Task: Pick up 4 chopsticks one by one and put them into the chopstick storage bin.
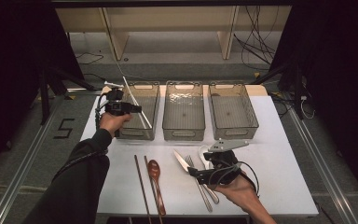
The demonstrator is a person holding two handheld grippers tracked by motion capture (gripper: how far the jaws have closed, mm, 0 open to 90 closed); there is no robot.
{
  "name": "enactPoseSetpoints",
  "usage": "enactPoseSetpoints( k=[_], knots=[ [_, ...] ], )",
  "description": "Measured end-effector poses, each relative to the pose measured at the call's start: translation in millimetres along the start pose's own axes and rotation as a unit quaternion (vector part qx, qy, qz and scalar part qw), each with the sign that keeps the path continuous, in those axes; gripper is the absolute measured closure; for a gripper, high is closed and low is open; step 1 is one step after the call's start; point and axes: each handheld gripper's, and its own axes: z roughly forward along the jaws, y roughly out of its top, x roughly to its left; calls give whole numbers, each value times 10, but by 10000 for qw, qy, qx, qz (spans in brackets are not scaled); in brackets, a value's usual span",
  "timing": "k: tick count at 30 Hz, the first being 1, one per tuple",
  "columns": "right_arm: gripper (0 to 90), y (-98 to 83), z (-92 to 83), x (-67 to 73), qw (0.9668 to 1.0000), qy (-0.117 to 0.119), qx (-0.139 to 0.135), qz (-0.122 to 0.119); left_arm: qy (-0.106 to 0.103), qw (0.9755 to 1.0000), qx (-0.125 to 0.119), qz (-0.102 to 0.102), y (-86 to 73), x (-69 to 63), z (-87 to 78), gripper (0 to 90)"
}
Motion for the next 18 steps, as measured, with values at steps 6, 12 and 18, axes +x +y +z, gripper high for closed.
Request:
enactPoseSetpoints(
  k=[6,12,18],
  knots=[
    [249,2,-1,0,10000,6,8,2,127,9999,-1,-12,7,21,3,769],
    [249,3,-1,0,10000,14,18,1,147,9999,-65,8,4,46,-56,725],
    [249,5,-5,3,10000,19,15,1,-30,9996,-168,229,-48,-13,-192,634]
  ],
)
